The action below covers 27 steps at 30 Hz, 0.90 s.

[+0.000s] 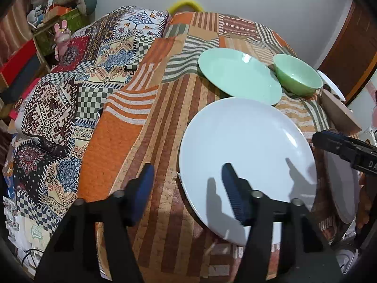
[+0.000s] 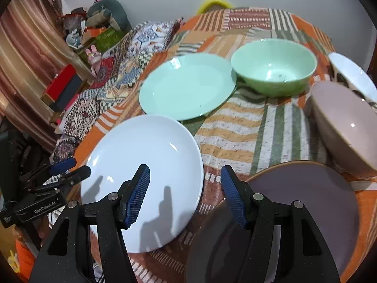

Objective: Organize plates and bowls
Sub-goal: 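Move both grippers to the white plate rim and close them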

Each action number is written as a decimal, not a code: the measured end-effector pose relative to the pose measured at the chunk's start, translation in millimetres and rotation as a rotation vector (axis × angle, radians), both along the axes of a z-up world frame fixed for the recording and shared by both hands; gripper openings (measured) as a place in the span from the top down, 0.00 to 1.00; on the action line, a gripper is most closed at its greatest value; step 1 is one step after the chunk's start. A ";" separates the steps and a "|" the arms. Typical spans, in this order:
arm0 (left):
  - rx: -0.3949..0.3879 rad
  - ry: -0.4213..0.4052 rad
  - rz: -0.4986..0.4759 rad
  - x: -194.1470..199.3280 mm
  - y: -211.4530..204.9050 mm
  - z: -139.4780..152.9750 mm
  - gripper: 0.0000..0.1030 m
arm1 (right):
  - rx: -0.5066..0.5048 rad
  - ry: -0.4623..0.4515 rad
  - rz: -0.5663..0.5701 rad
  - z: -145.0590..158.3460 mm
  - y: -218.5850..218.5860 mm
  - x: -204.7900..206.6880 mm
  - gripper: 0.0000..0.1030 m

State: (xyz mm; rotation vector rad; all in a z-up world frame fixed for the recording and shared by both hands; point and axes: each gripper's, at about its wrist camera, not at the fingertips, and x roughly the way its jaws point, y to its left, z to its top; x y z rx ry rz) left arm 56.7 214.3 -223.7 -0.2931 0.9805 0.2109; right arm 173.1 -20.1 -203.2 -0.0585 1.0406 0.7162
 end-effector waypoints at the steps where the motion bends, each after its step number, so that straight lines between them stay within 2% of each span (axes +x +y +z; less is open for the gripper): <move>1: -0.004 0.000 0.002 0.0 0.7 -1.3 0.52 | -0.010 0.007 0.006 -3.6 2.2 0.1 0.43; 4: -0.022 0.001 0.002 -0.4 3.9 -5.3 0.64 | -0.030 0.016 0.025 -9.4 6.8 -0.2 0.50; 7: -0.023 0.005 0.002 -0.4 5.5 -8.2 0.72 | -0.037 0.025 0.029 -12.6 8.1 3.1 0.52; 13: -0.030 0.011 -0.019 0.9 2.9 -12.3 0.80 | -0.055 0.038 0.028 -16.7 10.6 7.0 0.64; 16: -0.043 0.009 -0.033 1.7 0.9 -13.9 0.81 | -0.068 0.044 0.028 -19.0 11.5 7.9 0.67; 20: -0.048 0.008 -0.031 2.2 1.5 -14.8 0.81 | -0.086 0.041 0.032 -20.7 15.4 7.7 0.67; 23: -0.091 0.015 -0.046 4.3 5.1 -19.1 0.80 | -0.096 0.036 0.047 -21.9 19.2 5.8 0.64; 27: -0.092 0.019 -0.051 4.0 4.9 -19.1 0.79 | -0.116 0.011 0.051 -22.1 21.4 4.0 0.65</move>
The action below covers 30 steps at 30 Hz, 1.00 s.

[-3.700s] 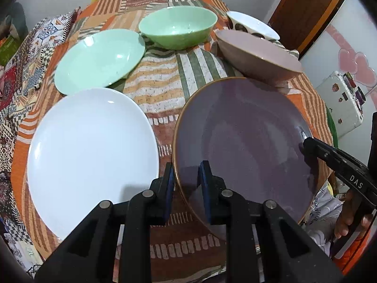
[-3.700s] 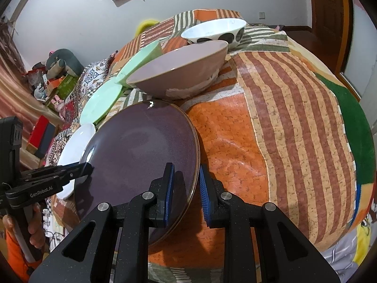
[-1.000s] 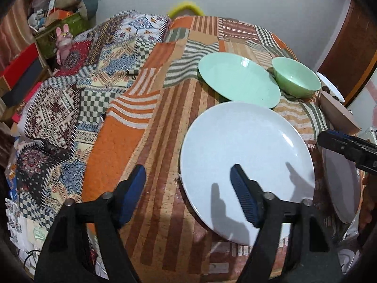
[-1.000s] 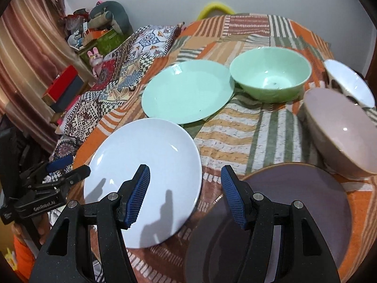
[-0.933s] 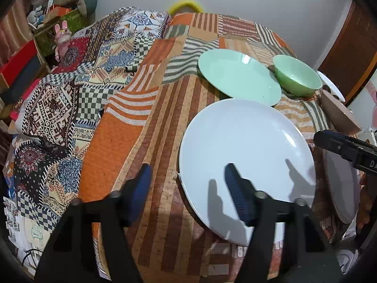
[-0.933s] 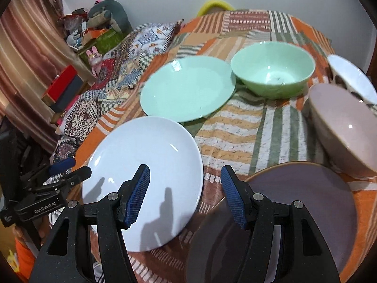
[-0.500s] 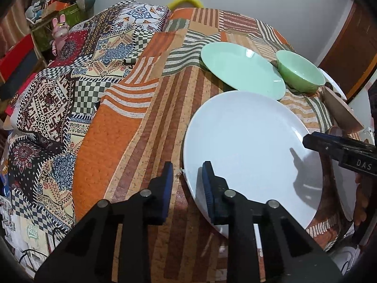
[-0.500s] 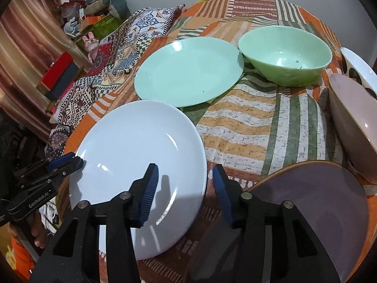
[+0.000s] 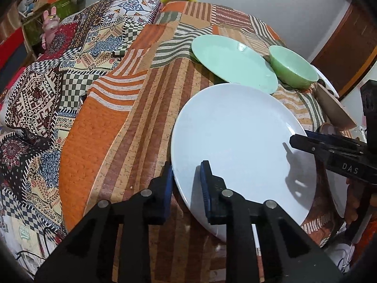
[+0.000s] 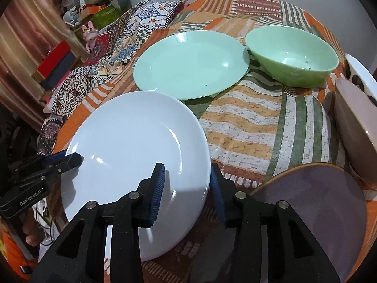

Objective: Organize plates and bowls
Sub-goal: 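Move both grippers to the white plate rim and close them, then lift the white plate and carry it over the purple plate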

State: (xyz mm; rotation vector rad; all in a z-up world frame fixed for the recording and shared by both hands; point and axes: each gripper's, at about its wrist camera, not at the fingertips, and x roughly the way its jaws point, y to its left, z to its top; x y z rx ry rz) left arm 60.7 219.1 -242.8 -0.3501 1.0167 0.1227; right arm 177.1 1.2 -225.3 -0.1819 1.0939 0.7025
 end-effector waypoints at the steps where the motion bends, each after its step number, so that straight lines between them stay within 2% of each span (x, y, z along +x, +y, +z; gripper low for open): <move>1: 0.002 0.000 0.002 0.0 -0.3 0.3 0.79 | 0.010 0.005 -0.007 0.2 -1.9 1.1 0.66; 6: 0.027 0.005 0.024 0.0 -3.5 3.4 0.80 | 0.061 0.039 -0.028 2.8 -9.3 3.8 0.69; 14: 0.050 -0.018 0.044 -5.6 -4.3 19.3 0.80 | 0.086 0.004 -0.015 18.8 -10.4 -5.8 0.69; 30: 0.109 -0.136 0.040 -18.5 -28.6 73.0 0.80 | 0.183 -0.065 -0.050 54.3 -35.4 -19.2 0.69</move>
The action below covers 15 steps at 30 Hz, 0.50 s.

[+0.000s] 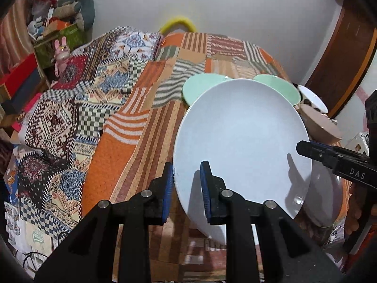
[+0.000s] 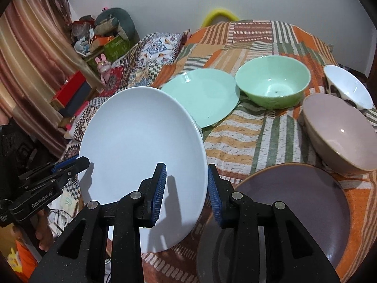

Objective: Organize plates and bowls
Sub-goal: 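Lift the white plate and carry it over the purple plate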

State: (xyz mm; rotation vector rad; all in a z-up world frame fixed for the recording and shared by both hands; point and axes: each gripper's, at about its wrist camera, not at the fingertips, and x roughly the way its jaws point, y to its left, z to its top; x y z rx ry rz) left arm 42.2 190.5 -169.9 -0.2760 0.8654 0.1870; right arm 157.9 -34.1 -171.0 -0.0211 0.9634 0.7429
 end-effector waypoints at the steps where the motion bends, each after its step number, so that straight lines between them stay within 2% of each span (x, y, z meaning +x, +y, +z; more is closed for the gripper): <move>1: 0.004 -0.008 -0.003 -0.7 -3.0 3.5 0.80 | 0.004 -0.003 -0.003 1.4 -1.7 -0.8 0.69; 15: 0.073 -0.069 -0.066 -5.9 -44.5 36.7 0.80 | 0.048 -0.064 -0.052 23.2 -44.2 -14.3 0.70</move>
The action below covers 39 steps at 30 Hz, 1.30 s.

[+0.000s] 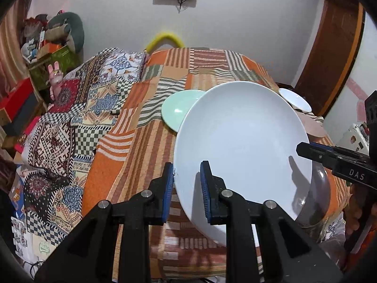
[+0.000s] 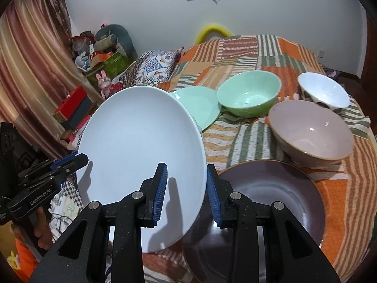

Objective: Organize plates and bowls
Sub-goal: 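Lift the white plate and carry it over the purple plate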

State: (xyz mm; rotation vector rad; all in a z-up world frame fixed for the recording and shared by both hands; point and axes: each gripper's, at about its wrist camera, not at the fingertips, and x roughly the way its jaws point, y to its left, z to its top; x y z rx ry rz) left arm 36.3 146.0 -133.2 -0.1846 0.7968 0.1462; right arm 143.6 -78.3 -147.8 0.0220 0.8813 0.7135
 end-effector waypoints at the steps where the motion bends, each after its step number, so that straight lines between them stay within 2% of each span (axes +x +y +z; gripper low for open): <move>1: 0.005 -0.004 -0.007 0.3 -5.2 2.7 0.80 | 0.000 -0.005 -0.005 1.2 -3.7 -1.3 0.70; 12: 0.005 -0.013 -0.084 9.5 -45.5 13.6 0.80 | 0.025 -0.030 -0.078 11.2 -46.7 -12.4 0.70; 24: 0.014 0.009 -0.176 26.7 -86.4 14.1 0.80 | 0.038 -0.017 -0.164 7.7 -92.2 -16.6 0.70; 30: 0.015 0.043 -0.216 35.7 -103.2 6.9 0.80 | 0.036 -0.003 -0.203 2.9 -111.0 -17.0 0.70; 35: -0.014 0.085 -0.240 43.4 -113.3 -3.4 0.80 | 0.036 0.020 -0.228 -5.7 -124.4 -17.1 0.70; 39: -0.001 0.111 -0.247 48.5 -119.7 -12.1 0.80 | 0.029 0.046 -0.237 -15.0 -129.6 -16.2 0.70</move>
